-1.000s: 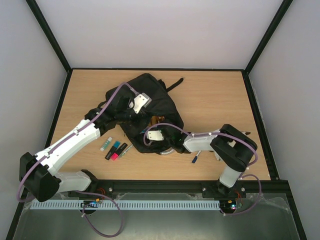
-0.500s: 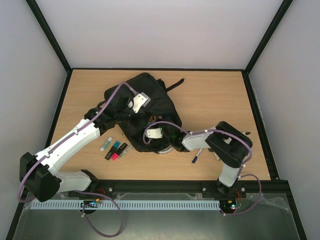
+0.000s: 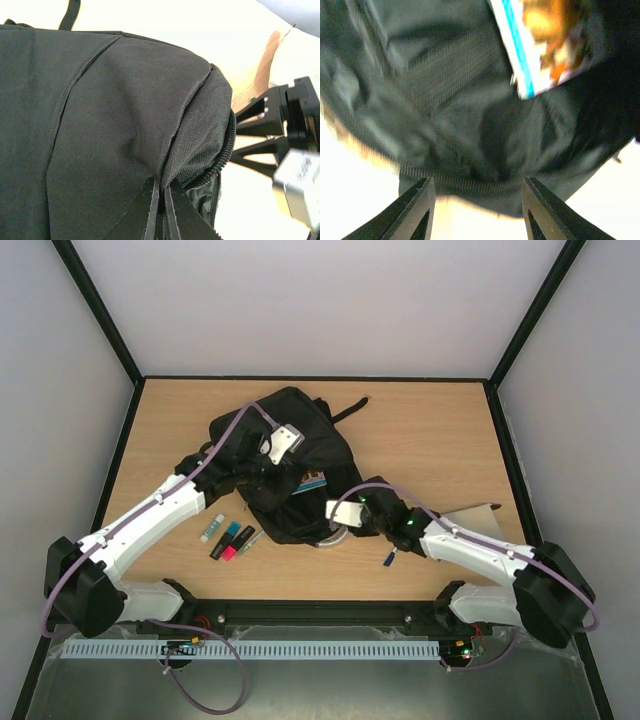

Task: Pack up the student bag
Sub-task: Place the book in the student bag, then adjust the student bag at the center of the board.

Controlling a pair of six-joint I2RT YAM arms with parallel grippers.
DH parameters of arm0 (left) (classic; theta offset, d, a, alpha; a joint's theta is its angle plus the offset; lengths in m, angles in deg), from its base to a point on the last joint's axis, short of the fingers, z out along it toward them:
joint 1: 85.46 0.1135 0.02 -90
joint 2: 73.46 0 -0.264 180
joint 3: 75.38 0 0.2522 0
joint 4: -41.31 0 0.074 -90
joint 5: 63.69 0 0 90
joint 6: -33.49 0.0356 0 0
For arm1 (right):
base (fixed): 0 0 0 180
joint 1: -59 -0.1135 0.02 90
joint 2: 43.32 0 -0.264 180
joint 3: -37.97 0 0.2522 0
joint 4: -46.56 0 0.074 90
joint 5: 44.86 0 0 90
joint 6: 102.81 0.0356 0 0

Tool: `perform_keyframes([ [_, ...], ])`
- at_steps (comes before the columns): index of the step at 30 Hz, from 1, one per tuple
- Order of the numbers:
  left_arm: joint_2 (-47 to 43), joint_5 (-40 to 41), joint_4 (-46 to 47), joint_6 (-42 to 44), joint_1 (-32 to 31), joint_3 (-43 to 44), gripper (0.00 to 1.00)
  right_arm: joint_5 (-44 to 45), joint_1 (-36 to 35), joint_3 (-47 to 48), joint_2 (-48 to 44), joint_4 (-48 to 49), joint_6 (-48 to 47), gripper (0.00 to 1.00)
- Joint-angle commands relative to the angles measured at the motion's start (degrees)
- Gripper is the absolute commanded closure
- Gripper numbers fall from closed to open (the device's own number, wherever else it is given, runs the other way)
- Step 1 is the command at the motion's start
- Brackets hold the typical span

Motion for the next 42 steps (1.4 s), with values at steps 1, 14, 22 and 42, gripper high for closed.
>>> perform_keyframes([
  [1, 1.9, -0.8, 4.2, -0.8, 0.7, 1.0, 0.98, -5.9, 8.8, -0.9, -5.4, -13.2, 7.7, 0.52],
  [14, 11.1, -3.3, 8.2, 0.4, -0.6, 1.0, 0.98, -23.9, 25.0, 12.1, -3.0, -19.5, 19.8, 0.37],
  [22, 10.1, -4.6, 8.1, 0.5, -1.8, 0.3, 0.98, -31.1, 22.2, 23.1, 7.6, -21.4, 17.6, 0.34],
  [42, -2.9, 24.0, -2.0, -23.8, 15.8, -5.8, 0.25, -24.1, 17.5, 20.2, 11.2, -15.5, 18.1, 0.99],
])
